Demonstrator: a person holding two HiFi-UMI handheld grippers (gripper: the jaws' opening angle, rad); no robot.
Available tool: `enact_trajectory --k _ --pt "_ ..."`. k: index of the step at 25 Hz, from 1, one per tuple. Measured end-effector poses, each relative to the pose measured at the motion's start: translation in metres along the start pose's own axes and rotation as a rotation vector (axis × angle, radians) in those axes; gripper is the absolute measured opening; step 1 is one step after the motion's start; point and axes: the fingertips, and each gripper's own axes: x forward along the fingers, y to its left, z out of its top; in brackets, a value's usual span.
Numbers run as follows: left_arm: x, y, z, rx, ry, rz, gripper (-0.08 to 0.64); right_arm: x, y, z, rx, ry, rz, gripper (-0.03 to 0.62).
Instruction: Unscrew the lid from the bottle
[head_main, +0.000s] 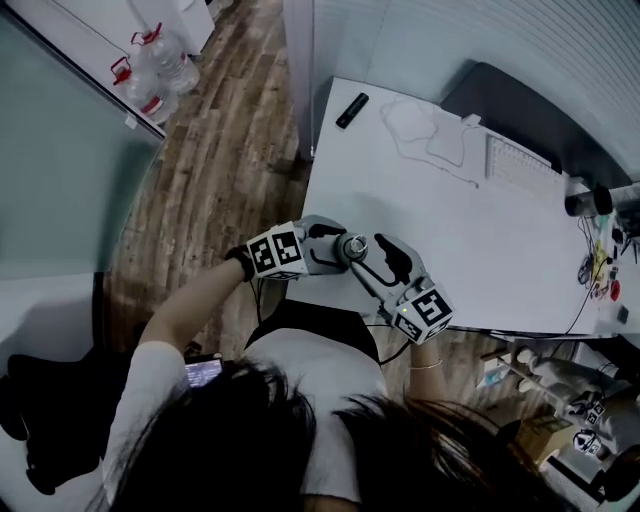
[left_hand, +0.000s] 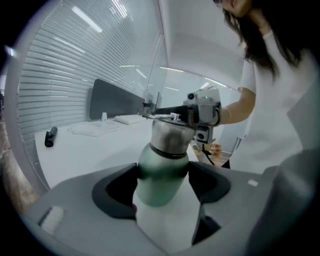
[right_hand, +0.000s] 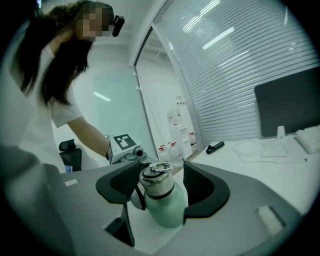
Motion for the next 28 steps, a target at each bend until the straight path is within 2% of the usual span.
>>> enact_trajectory --k 4,8,17,21,28 --pt "0.002 0.003 -0.002 -0.027 -0.033 0.078 0.371 0.000 0.010 0.000 0.031 -0.055 -0.096 0.252" --pt "0.002 0.003 -0.003 -0.052 -0.060 0.141 0.371 0.007 0.012 -0.008 0.024 -0.059 -0.177 0.252" --pt "0.005 0.002 -0.002 -0.068 -0.073 0.187 0.371 0.014 0.005 -0.019 -0.012 -0.038 -0.293 0.247" --pt "0.003 0.001 -0.003 -0.054 -0.065 0.169 0.371 0.014 0.006 -0.020 -0.017 -0.016 -0.221 0.241" --pt "0.007 0.001 -0.003 -0.004 -0.022 0.032 0.371 0.014 0.007 -0.020 -0.067 0.056 0.060 0.239"
